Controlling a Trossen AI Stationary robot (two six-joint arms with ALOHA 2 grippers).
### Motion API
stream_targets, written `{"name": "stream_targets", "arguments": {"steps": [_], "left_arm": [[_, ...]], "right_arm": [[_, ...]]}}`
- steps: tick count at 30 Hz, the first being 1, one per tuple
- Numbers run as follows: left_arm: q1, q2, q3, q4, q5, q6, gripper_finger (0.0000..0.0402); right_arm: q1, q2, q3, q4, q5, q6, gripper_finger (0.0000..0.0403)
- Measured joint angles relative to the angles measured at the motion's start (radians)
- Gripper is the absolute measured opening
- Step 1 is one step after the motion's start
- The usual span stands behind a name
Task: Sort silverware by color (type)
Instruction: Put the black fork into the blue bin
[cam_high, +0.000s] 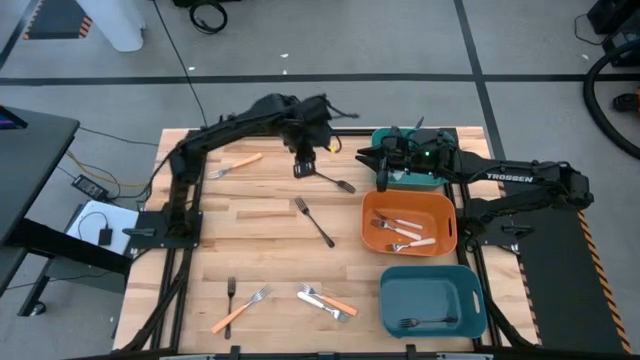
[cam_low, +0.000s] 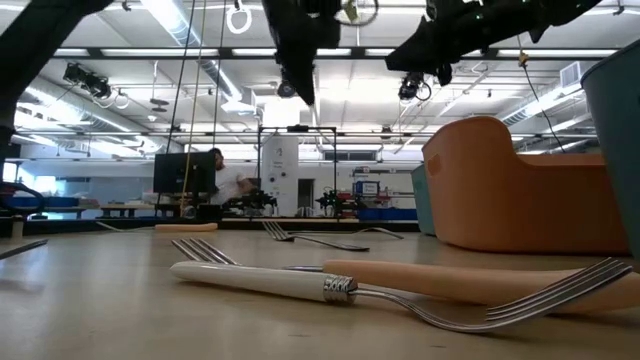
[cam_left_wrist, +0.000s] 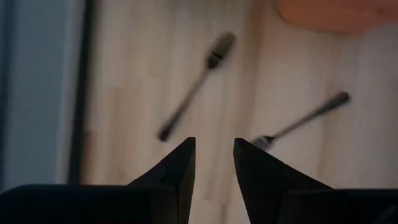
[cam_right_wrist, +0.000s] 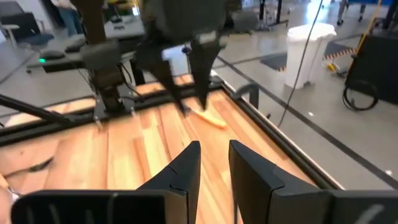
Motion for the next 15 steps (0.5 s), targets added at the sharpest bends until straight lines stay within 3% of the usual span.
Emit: {"name": "stream_targets", "arguments": {"steps": [4, 15], "left_arm": [[-0.025, 0.054, 0.0, -0.007, 0.077, 0.064, 0.0118], [-0.123, 0.163, 0.0, -0.103, 0.092, 0.224, 0.0118]], "right_arm": [[0.0, 0.0, 0.0, -0.05, 0.001, 0.0, 0.0092], [0.01, -0.072, 0.0, -0.114, 0.0, 0.049, 0.0092]]}}
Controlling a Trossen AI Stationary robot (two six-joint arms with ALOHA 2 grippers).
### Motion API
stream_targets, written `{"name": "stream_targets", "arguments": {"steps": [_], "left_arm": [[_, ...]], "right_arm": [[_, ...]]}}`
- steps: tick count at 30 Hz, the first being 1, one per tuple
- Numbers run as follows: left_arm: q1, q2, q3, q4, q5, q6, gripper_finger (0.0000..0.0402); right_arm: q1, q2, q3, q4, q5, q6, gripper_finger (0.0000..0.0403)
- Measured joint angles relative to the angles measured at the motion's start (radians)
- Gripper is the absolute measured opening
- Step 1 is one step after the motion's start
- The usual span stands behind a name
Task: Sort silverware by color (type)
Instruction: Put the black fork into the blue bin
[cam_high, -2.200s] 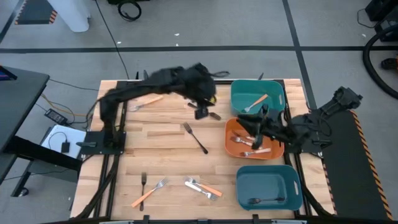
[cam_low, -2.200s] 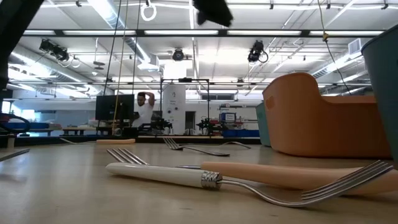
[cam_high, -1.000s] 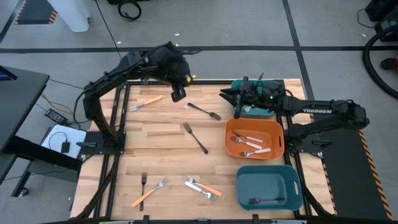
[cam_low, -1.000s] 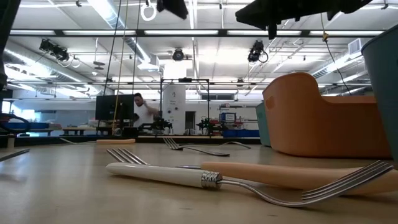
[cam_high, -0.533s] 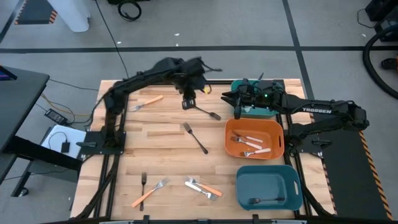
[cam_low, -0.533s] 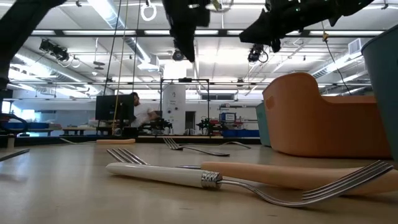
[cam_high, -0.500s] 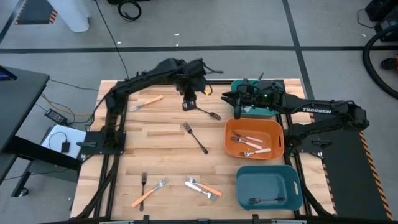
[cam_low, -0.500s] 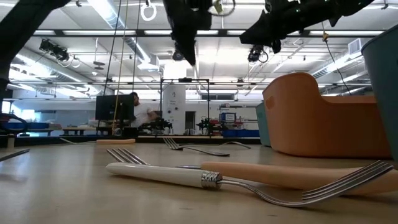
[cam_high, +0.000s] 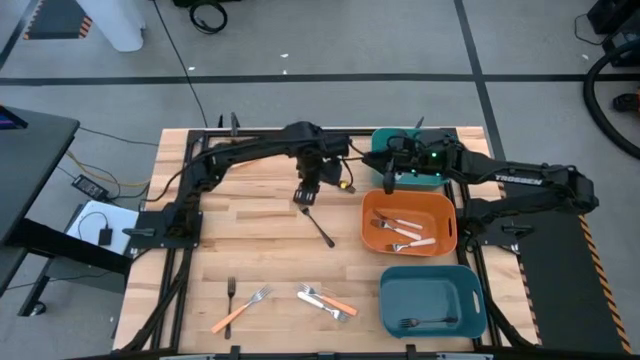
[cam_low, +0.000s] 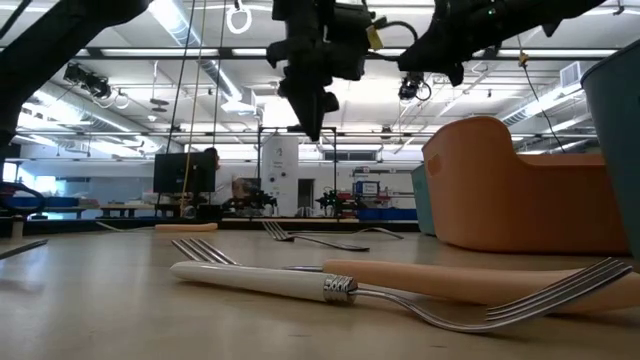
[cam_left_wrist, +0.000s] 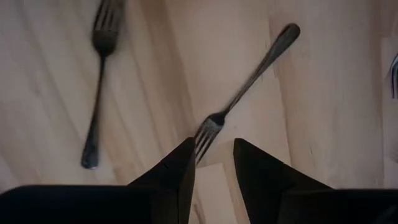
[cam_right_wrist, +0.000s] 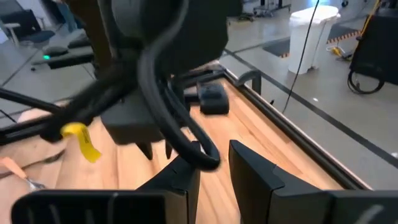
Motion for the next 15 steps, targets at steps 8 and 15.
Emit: {"name": "stream_targets", "arguments": {"steps": [8, 15], "left_arm": [[-0.062, -0.001, -0.135, 0.057, 0.004, -0.012, 0.0118], [-0.076, 0.003, -0.267, 0.109, 0.02, -0.003, 0.0118]], "right_arm": [[0.007, -0.13, -0.001, -0.039, 0.04, 0.0, 0.0092], [0.037, -0.19, 0.002, -0.095, 0.08, 0.004, 0.0092]]}}
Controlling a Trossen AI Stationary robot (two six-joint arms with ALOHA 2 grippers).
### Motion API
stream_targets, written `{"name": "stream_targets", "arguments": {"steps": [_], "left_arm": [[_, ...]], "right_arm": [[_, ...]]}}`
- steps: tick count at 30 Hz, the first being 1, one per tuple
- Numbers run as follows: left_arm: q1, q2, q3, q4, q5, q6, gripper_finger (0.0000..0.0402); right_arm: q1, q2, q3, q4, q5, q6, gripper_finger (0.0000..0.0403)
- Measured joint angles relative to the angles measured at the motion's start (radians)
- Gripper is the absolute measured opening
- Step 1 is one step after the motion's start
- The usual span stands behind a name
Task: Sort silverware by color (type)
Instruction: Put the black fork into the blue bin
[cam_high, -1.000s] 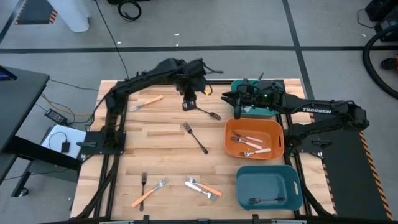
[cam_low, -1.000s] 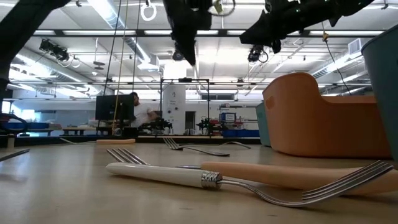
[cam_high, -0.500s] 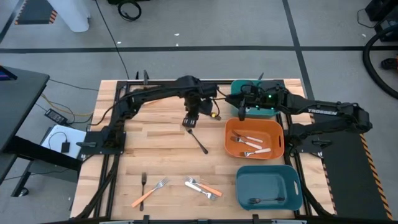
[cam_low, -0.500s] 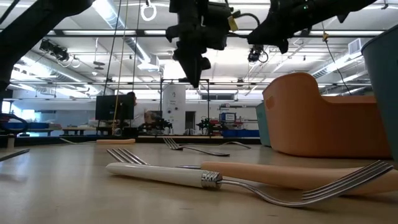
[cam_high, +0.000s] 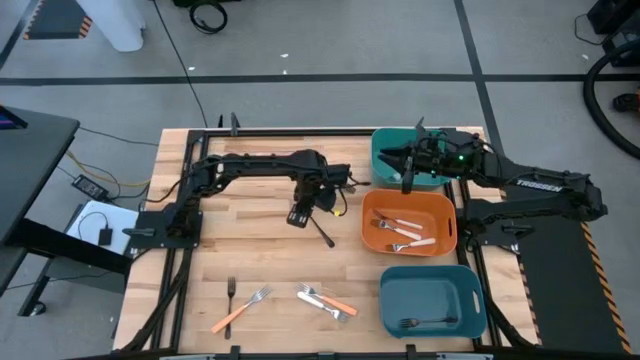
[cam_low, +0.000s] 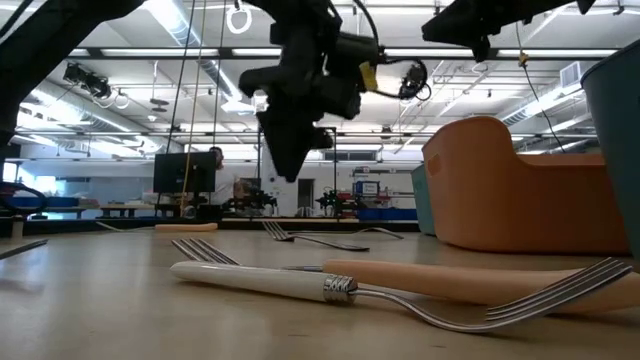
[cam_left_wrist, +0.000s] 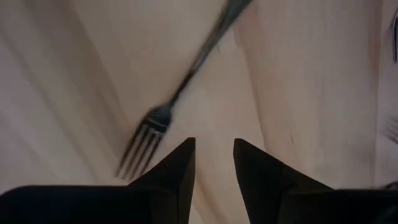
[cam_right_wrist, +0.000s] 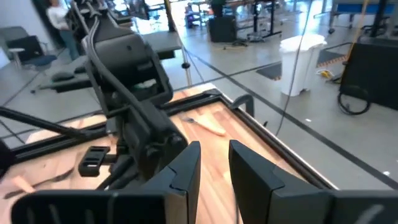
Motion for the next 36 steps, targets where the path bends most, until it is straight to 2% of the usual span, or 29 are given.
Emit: {"name": "stream_targets", "arguments": {"steps": [4, 11, 19, 29, 36], "left_arm": [[0.009, 0.0, -0.074, 0.093, -0.003, -0.017, 0.0118], [-0.01, -0.002, -0.157, 0.249, -0.05, 0.064, 0.0118], [-0.044, 0.0, -0.176, 0.366, -0.082, 0.165, 0.0118], [-0.054, 0.002, -0.176, 0.374, -0.073, 0.17, 0.0118], [-0.052, 0.057, -0.176, 0.355, -0.07, 0.16, 0.0118]], "right_arm": [[0.017, 0.003, 0.0, -0.003, 0.053, 0.0, 0.0092], [0.029, 0.035, -0.001, -0.015, 0.054, 0.0, 0.0092], [0.029, 0.042, -0.001, -0.035, 0.051, 0.043, 0.0092], [0.029, 0.042, -0.001, -0.084, 0.051, 0.043, 0.0092], [0.029, 0.042, -0.001, -0.095, 0.051, 0.043, 0.0092]]}}
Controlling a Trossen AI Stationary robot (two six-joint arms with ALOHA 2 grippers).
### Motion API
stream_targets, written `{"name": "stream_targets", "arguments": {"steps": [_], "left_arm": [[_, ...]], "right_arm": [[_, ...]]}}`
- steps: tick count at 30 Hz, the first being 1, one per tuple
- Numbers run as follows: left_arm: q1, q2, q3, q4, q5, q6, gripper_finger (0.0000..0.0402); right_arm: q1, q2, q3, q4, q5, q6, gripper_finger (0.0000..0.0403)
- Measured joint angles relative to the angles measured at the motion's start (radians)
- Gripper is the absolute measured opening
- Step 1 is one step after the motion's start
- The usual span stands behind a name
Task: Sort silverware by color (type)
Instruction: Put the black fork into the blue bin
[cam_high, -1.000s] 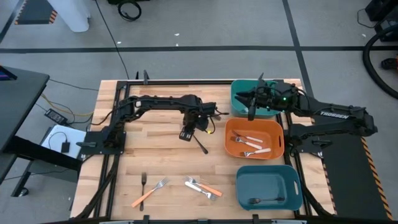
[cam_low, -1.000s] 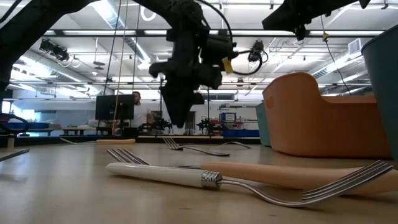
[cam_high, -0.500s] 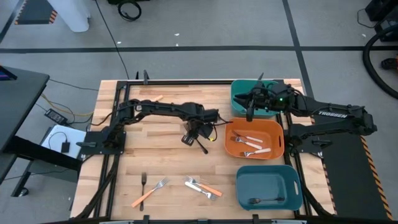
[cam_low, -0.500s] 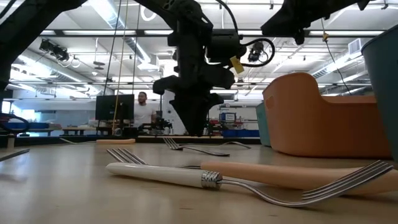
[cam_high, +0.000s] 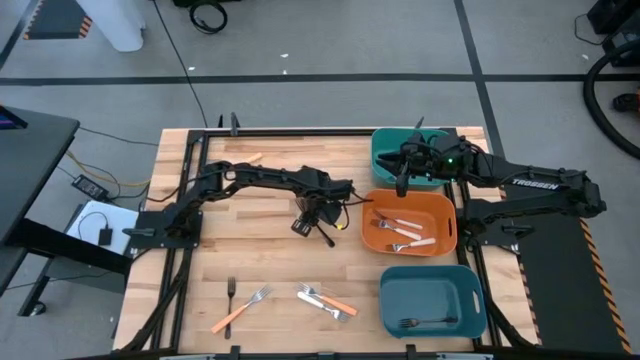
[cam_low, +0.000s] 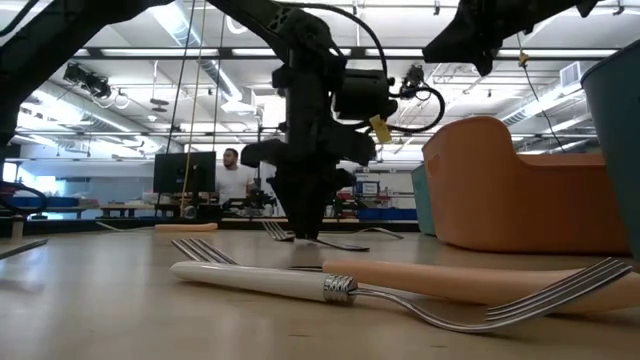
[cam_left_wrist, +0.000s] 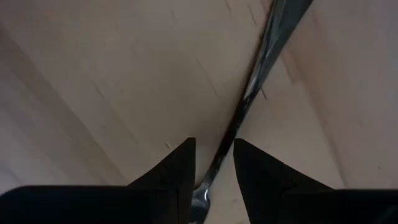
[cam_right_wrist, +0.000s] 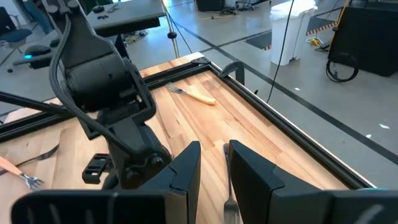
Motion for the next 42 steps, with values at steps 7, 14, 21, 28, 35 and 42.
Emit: {"name": "stream_targets", "arguments": {"steps": [7, 14, 21, 28, 35, 42], "left_arm": [[0.007, 0.003, -0.021, 0.041, 0.003, -0.002, 0.0118], [0.016, -0.028, -0.202, 0.205, 0.006, -0.033, 0.0103], [-0.001, -0.038, -0.199, 0.194, -0.012, -0.053, 0.0017], [0.007, -0.04, -0.127, 0.146, -0.015, -0.053, 0.0017], [0.04, -0.09, -0.131, 0.109, -0.028, -0.13, 0.0016], [0.069, -0.177, -0.128, 0.095, -0.061, -0.192, 0.0015]], "right_arm": [[0.0, 0.0, 0.0, -0.022, 0.0, 0.001, 0.0092], [0.0, 0.0, 0.0, -0.028, 0.0, 0.025, 0.0092], [0.0, 0.0, 0.0, -0.027, 0.0, 0.026, 0.0092], [0.0, 0.0, 0.0, -0.025, 0.0, 0.025, 0.0092], [0.0, -0.031, 0.0, 0.001, 0.0, 0.025, 0.0092], [-0.001, -0.104, 0.032, 0.02, 0.0, 0.005, 0.0092]]}}
